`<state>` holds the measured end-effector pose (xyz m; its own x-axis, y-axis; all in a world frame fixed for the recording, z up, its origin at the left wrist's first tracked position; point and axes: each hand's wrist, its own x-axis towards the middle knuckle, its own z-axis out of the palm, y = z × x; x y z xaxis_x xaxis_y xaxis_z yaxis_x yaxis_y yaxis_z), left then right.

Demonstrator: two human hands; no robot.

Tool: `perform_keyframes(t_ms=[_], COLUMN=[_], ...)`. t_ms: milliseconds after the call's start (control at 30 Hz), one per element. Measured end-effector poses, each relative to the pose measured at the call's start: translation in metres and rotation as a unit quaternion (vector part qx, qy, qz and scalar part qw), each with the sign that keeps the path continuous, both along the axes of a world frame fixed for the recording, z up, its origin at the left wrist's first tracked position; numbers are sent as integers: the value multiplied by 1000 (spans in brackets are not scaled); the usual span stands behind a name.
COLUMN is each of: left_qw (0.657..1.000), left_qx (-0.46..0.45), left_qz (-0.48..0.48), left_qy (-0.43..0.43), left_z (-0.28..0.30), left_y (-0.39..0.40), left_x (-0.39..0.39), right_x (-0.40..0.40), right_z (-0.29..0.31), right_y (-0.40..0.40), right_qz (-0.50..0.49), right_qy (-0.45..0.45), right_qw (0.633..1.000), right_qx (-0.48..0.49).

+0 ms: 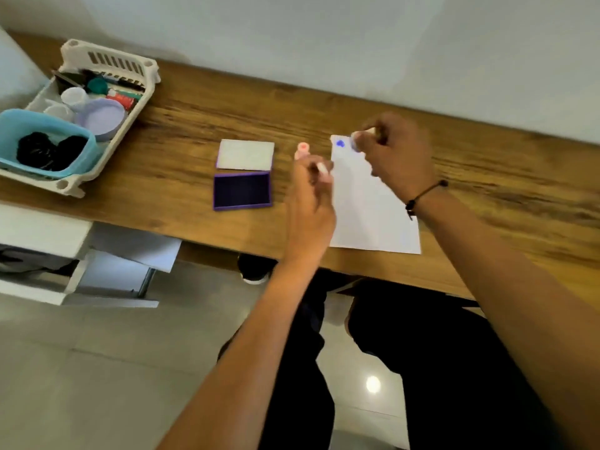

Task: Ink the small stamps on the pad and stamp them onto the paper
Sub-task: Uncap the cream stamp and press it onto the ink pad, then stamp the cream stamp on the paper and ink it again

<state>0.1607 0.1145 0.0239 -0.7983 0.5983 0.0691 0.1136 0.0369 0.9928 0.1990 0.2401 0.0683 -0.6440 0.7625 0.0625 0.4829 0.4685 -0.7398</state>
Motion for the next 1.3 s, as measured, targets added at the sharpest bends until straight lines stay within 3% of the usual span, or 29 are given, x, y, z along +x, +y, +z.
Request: perform_keyframes(t_ms=[200,300,567,933,1300], left_qw=[989,978,979,977,975], left_qx=[-88,-123,-144,-135,-154], left_qz=[-112,-148,-122,-116,-116], left_qy=[47,77,76,118,108], left_z=[-22,-39,-65,-73,-67], left_y=[83,109,118,118,117], left_x=[20,20,19,19,20], right_x=[39,44,34,24,4], right_z=[-30,-48,-78,-85,-67], right_y=[84,108,122,125,138], right_qz=[-63,-42,50,83,218], right_qy=[-40,-78,-137,-190,-354], right_qw=[997,995,975,960,871], right_qx=[14,49,165,187,259])
